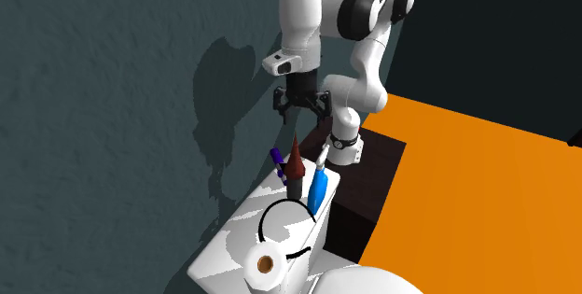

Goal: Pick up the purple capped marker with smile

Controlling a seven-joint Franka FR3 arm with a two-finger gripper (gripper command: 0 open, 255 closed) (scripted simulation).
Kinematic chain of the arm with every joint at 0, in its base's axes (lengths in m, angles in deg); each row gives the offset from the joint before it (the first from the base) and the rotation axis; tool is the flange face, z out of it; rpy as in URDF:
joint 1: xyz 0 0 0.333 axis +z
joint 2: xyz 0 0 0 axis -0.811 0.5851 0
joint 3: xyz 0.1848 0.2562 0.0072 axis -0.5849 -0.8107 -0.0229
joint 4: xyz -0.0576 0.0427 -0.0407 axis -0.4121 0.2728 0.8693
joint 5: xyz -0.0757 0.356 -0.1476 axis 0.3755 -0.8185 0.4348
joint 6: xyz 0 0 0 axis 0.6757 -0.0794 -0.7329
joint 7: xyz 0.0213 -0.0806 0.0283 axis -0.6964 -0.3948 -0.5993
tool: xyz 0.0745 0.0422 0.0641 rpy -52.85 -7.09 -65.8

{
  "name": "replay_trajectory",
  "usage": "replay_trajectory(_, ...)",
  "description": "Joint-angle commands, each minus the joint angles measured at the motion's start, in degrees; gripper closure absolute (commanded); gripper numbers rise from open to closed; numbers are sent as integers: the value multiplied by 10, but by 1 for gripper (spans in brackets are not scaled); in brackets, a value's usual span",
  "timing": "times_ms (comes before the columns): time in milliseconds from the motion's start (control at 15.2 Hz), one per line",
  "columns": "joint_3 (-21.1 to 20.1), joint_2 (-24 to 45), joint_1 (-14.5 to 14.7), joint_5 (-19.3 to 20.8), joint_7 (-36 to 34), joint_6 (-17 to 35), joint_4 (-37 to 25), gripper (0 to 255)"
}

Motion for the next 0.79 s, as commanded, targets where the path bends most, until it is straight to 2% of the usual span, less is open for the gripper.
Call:
replay_trajectory(0, 18, -4, 4, 18, 49, 15, 35, 0)
replay_trajectory(396, 72, 25, 10, 78, 182, 65, 103, 0)
replay_trajectory(726, 119, 75, 10, 137, 290, 124, 143, 0)
